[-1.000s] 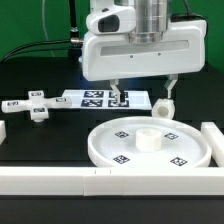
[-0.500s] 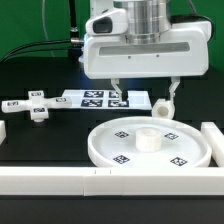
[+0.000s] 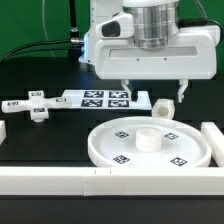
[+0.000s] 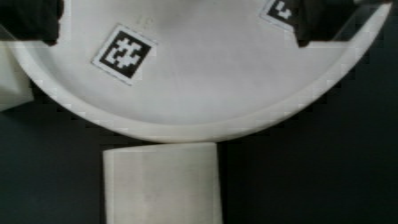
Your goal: Assemble round table
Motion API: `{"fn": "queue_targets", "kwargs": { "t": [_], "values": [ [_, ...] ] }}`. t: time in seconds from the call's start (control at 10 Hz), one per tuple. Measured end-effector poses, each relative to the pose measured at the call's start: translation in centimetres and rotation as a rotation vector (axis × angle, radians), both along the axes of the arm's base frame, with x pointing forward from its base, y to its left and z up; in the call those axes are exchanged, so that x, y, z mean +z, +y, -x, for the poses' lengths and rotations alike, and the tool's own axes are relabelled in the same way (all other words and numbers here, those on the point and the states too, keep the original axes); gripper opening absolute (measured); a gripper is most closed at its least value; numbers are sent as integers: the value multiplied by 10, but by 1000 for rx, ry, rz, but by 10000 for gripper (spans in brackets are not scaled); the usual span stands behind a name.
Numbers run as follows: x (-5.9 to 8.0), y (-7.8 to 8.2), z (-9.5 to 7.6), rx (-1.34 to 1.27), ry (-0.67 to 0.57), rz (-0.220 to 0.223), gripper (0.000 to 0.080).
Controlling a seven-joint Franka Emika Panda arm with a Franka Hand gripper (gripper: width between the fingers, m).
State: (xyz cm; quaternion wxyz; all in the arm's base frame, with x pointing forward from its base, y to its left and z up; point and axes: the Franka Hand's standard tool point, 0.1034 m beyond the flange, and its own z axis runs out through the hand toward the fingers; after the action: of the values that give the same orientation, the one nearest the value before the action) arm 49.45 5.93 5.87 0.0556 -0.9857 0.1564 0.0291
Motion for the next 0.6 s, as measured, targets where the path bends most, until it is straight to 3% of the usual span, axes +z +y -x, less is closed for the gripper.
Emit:
{"fn": "queue_targets", "kwargs": {
  "t": [0.2,0.4,0.6],
  "values": [
    [-1,0,8,18,92,-19,649],
    [-7,9,14,11,238,-96,649],
    [-3,11,18,26,386,-157,649]
  ]
}}
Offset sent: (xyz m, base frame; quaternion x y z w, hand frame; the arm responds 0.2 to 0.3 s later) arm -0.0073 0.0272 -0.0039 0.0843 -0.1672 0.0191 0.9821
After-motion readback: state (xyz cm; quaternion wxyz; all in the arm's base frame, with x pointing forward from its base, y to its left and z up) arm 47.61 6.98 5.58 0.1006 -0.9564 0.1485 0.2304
